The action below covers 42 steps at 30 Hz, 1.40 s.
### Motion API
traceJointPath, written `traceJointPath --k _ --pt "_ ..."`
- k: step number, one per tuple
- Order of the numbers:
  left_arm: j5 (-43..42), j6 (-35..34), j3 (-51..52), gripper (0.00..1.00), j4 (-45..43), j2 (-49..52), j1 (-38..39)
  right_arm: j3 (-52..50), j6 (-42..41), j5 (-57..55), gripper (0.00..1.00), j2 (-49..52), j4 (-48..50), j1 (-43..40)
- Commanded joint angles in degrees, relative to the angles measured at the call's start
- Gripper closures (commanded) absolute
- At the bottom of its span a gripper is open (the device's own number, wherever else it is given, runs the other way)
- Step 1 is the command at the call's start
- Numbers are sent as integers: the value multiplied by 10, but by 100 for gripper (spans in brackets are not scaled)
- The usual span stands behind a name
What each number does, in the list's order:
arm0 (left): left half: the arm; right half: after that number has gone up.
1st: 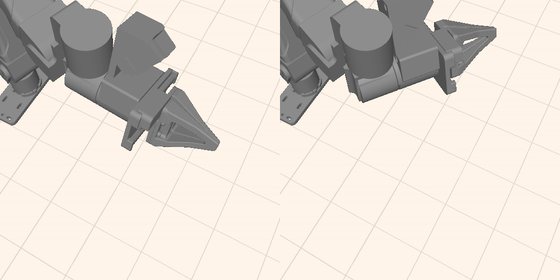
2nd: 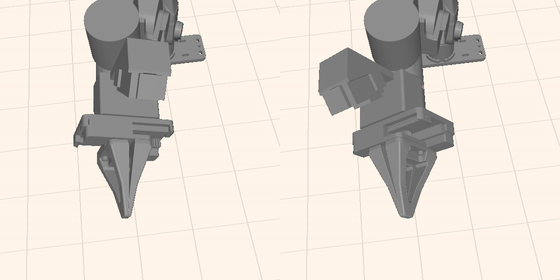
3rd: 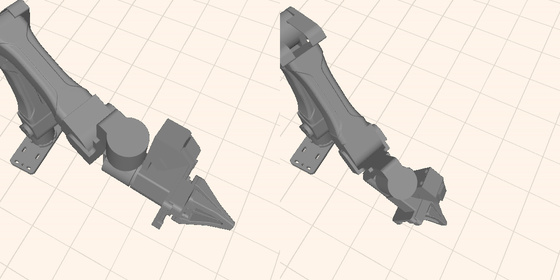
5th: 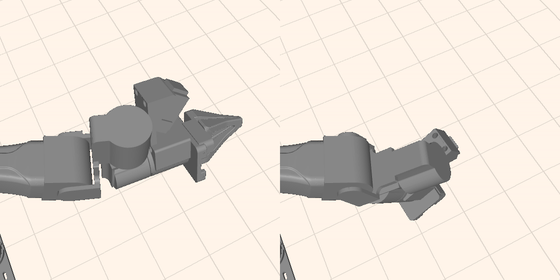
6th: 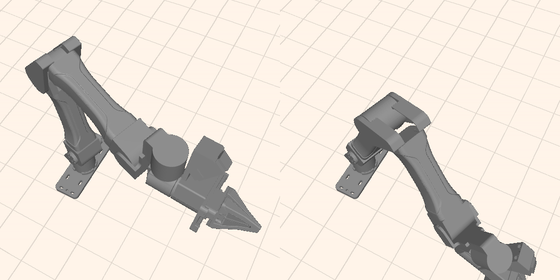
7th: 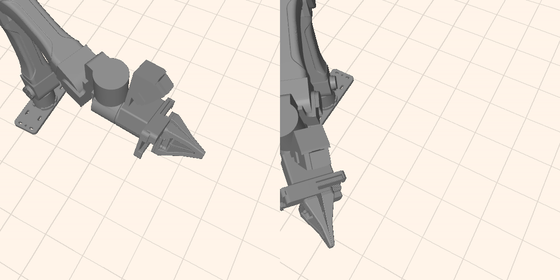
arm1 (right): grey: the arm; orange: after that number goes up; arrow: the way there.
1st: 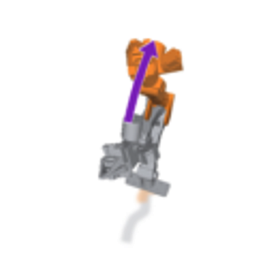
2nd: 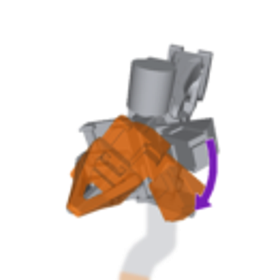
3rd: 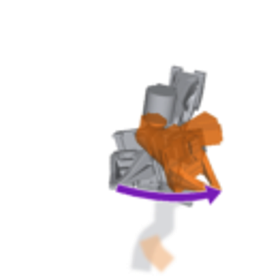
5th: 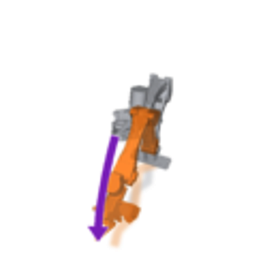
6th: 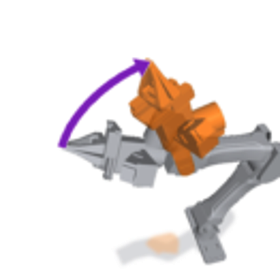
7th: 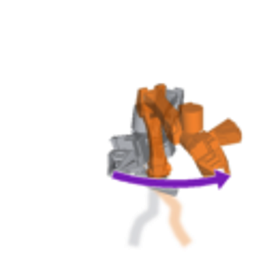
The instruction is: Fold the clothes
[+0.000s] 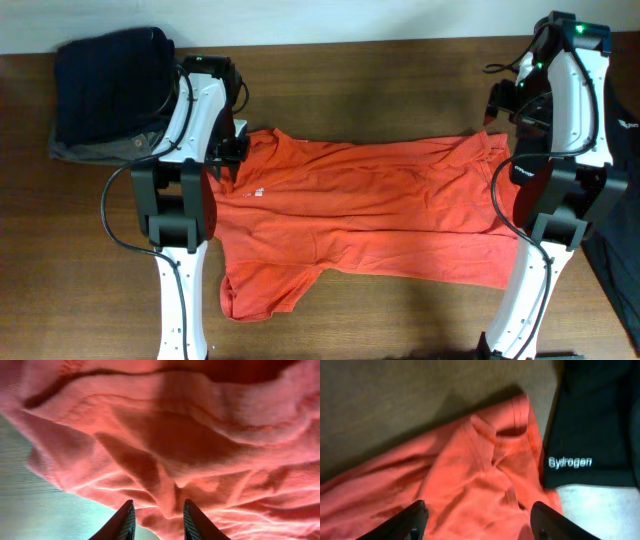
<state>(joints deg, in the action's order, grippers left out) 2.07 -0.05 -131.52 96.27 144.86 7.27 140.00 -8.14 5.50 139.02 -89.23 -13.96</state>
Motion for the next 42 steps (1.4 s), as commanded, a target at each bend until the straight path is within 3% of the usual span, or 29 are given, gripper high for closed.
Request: traceJointPath --k 1,5,7,9,15,20,29,37,42 --pt "22 -8 3 66 -11 -20 -3 -3 2 17 29 10 17 -3" --pt "18 -17 3 52 -37 -20 -3 -3 2 31 29 10 40 -3" --pt "18 -17 3 41 -47 -20 -3 -7 2 32 37 11 50 -2" --pt "18 -17 3 37 -55 -20 -3 -17 2 31 41 12 58 1" --pt "3 -16 3 35 -60 -19 -3 -102 27 31 42 13 137 8" --pt "3 -16 3 35 -61 -19 -3 -163 50 34 52 13 207 8" --pt "3 -17 3 35 -71 -20 -3 -170 67 33 56 14 230 8" --pt "3 -16 3 35 -71 -20 -3 -170 65 33 93 14 228 8" --pt "3 -16 3 35 -71 -20 -3 -158 49 29 96 12 203 8"
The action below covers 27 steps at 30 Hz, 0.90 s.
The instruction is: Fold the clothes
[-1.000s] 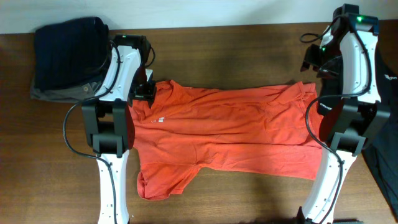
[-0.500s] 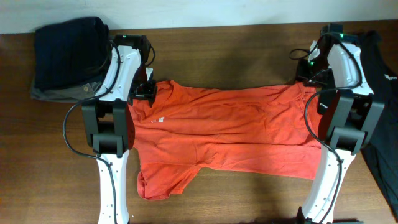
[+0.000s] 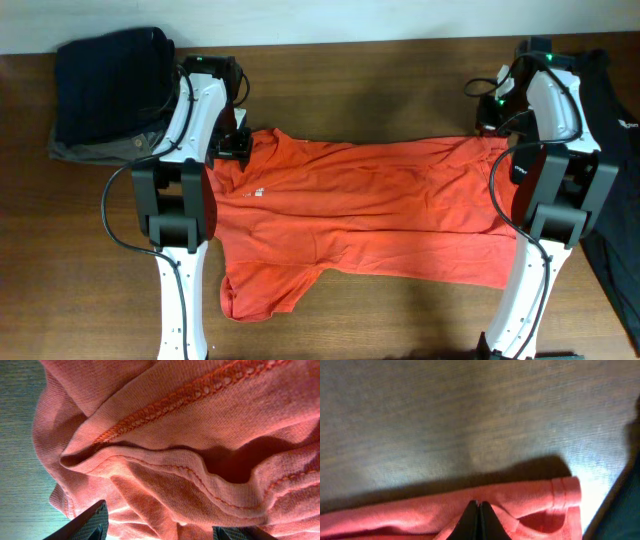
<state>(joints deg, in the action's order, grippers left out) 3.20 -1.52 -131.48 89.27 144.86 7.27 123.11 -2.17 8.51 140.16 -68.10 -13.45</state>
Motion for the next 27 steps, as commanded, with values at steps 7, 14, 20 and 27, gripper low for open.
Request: traceJointPath --k 7,14,20,27 --pt "-8 -2 2 35 -1 -19 -3 46 -33 -1 96 -6 -82 3" --pt "-6 -2 2 43 -2 -19 -3 99 -39 -2 96 -18 -161 3" --pt "1 -2 2 55 1 -20 -16 107 -57 -54 96 -19 -222 2" --pt "0 -2 2 57 11 -19 -47 107 -123 -139 96 -29 -280 2"
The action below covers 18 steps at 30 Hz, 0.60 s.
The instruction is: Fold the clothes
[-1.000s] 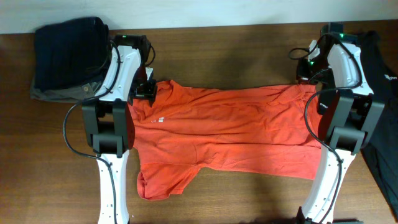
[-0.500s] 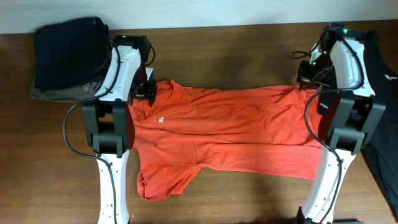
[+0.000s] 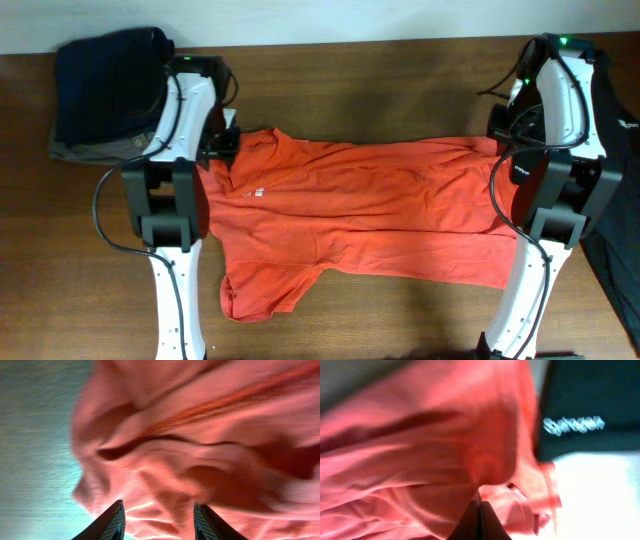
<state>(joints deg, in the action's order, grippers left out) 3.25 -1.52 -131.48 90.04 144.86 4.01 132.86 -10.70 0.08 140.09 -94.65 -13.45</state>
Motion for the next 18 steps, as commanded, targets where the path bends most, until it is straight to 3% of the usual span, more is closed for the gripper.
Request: traceJointPath --k 1,12,18 --pt "0 -2 2 56 4 -19 -18 10 -38 -59 96 -30 -23 2" --pt "0 -2 2 56 6 -19 -30 -4 -44 -61 96 -58 -27 2" --pt "0 -2 2 51 4 -20 -30 -83 -44 -47 96 -135 -27 3"
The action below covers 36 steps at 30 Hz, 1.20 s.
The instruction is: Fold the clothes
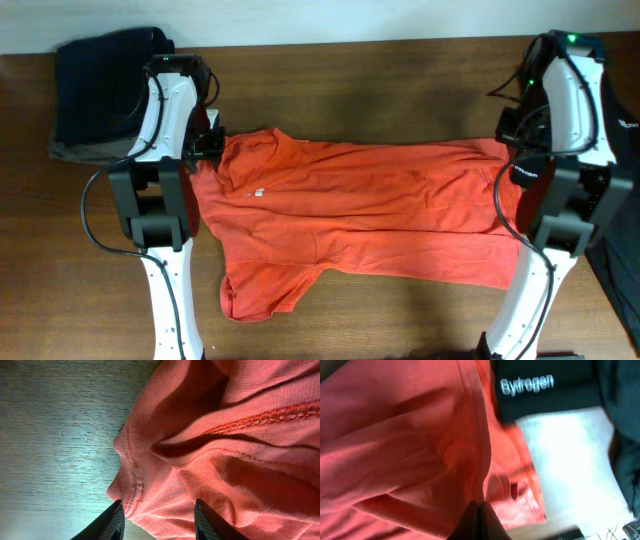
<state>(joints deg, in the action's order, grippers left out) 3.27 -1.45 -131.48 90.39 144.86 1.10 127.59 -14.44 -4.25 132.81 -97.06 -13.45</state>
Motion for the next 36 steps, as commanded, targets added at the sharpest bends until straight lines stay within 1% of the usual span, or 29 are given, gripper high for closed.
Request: traceJointPath --k 1,8,13,14,16,18,20,22,23,24,25,26,28,30,31,34,36 --pt "0 -2 2 50 1 -19 -1 -43 -7 -5 96 -74 -3 3" --pt "-9 -2 2 49 -5 -20 0 -99 -5 -10 96 -90 14 3" --pt "-6 -2 2 49 7 -20 -2 -168 -7 -27 96 -90 93 -1" --pt "-6 -2 2 49 8 -20 -2 -177 -7 -27 93 -90 107 -3" --pt "-6 0 2 49 7 -20 -2 -188 -9 -33 91 -89 131 -9" --pt "-5 2 2 49 8 -20 -2 -195 -27 -71 91 -89 143 -16" --pt "-5 2 2 49 9 -20 -3 -197 -62 -120 91 -89 144 -25" --pt "-5 2 2 49 9 -20 -6 -199 -71 -125 91 -89 144 -37" --pt "-5 2 2 49 9 -20 -7 -201 -71 -115 84 -89 144 -43" --pt "-5 2 2 49 8 -19 -8 -203 -71 -101 70 -89 144 -49" --pt "-5 2 2 49 7 -20 -8 -204 -71 -87 53 -89 143 -54" --pt "-5 2 2 49 6 -19 -8 -204 -69 -74 48 -89 141 -58" --pt "-10 2 2 49 2 -20 -8 -204 -62 -40 46 -89 137 -62" --pt "-35 4 -3 49 -8 -20 -8 -204 -22 14 46 -89 139 -62" --pt "-63 19 -7 49 -16 -20 -8 -204 -9 37 44 -89 141 -61" --pt "-151 73 -24 49 -37 -22 -6 -204 7 69 34 -89 149 -52" --pt "-176 85 -34 48 -55 -22 -3 -205 12 68 31 -89 152 -46"
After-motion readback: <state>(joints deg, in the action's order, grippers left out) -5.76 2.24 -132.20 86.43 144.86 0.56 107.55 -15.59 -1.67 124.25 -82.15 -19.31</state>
